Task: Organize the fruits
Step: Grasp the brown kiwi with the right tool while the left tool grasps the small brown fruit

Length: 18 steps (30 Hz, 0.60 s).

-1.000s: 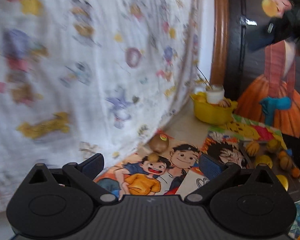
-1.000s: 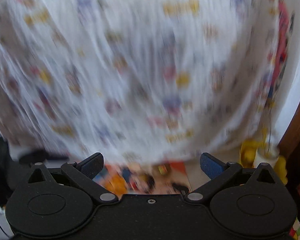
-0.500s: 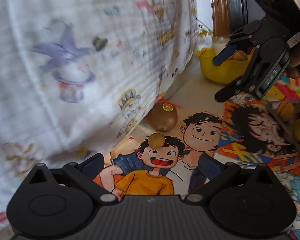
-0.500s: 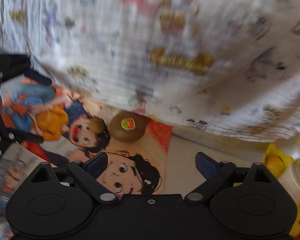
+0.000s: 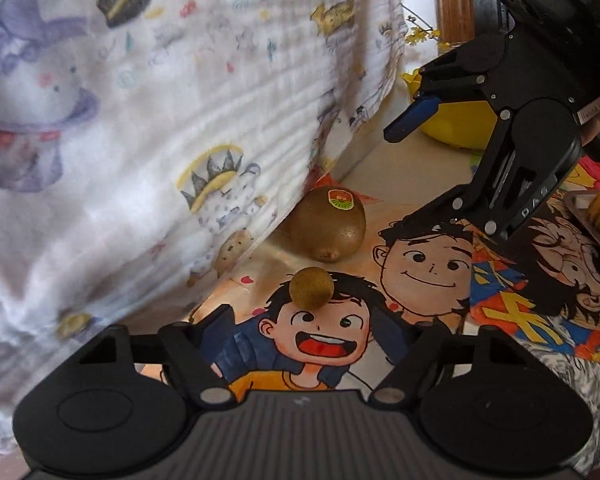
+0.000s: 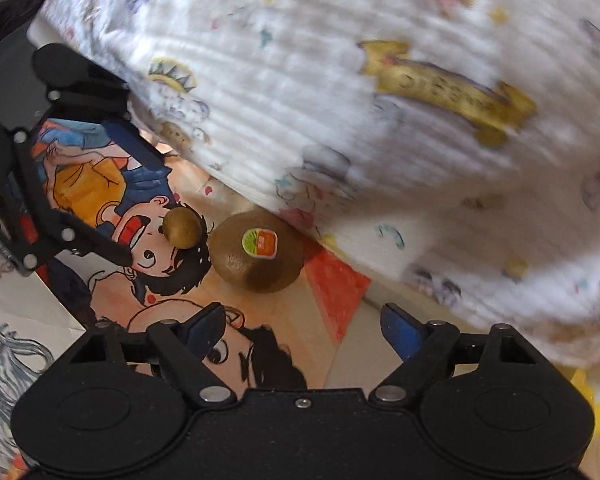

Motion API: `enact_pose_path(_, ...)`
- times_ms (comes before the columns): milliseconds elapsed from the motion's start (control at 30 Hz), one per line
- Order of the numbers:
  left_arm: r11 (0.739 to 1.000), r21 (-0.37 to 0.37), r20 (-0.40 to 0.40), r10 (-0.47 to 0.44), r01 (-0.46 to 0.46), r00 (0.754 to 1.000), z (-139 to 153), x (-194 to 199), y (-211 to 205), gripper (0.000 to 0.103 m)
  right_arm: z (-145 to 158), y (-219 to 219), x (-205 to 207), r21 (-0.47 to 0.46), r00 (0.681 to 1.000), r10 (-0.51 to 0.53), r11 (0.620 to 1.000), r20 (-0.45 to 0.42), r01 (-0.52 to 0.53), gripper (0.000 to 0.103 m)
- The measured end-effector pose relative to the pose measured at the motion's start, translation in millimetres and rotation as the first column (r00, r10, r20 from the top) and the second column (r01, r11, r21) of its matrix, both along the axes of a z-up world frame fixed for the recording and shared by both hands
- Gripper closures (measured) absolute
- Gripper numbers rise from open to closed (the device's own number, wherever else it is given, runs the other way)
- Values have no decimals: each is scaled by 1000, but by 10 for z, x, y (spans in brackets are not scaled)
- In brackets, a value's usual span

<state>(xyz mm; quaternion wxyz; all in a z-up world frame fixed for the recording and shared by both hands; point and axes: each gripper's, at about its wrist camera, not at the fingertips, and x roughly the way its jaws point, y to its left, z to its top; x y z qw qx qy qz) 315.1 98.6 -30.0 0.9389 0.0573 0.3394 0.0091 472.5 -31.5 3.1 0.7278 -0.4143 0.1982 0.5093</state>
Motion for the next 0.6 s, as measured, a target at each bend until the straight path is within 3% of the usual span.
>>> enact_pose_path(267, 1000, -6, -7, -7, 7, 1000, -38, 131, -2, 38, -88, 228, -82, -114, 971, 201, 976, 127, -187, 23)
enact_pose_path(600, 1000, -20, -7, -20, 19, 1000, -75, 264, 8, 47, -189, 413, -160, -252, 920, 339, 924, 198, -286, 30)
